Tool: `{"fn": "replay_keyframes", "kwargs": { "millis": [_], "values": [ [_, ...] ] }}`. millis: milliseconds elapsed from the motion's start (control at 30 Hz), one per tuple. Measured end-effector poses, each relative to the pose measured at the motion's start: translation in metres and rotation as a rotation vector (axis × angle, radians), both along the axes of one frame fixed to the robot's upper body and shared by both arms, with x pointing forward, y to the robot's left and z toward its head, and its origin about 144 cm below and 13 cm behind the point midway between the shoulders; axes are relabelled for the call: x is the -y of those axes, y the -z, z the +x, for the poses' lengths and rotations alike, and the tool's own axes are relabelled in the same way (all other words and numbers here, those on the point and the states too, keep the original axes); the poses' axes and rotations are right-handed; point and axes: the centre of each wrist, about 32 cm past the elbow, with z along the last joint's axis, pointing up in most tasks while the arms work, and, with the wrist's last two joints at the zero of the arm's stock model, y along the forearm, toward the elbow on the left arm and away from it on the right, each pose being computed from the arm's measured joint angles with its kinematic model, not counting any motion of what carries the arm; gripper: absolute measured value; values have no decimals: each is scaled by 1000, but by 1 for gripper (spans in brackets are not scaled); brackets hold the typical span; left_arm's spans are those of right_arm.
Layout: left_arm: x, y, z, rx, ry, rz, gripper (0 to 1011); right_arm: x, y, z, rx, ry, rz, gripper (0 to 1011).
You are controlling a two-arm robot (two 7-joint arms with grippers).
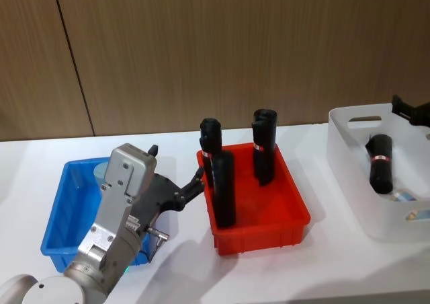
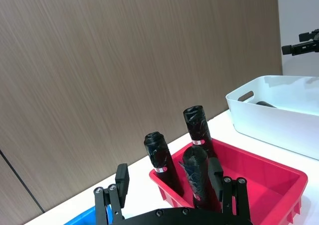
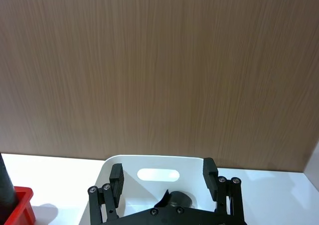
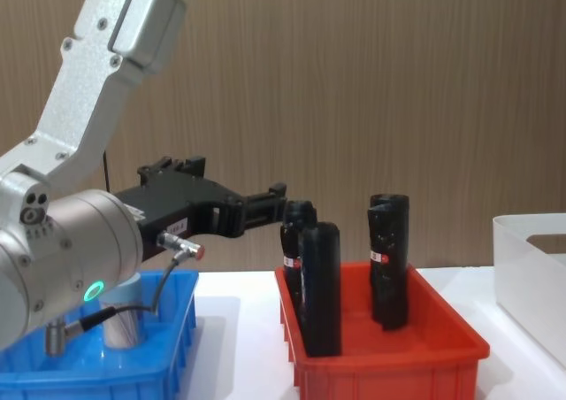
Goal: Pick the cotton swabs from the blue box and place them into the white box.
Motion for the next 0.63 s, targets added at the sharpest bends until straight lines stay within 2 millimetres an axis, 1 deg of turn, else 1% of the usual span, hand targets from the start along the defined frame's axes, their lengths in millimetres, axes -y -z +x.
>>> {"fn": "replay_keyframes", "kwargs": {
  "millis": [633],
  "values": [
    [0, 0, 0, 0, 0, 0, 1004, -2, -4, -4, 16, -6, 0, 1002]
  ]
}}
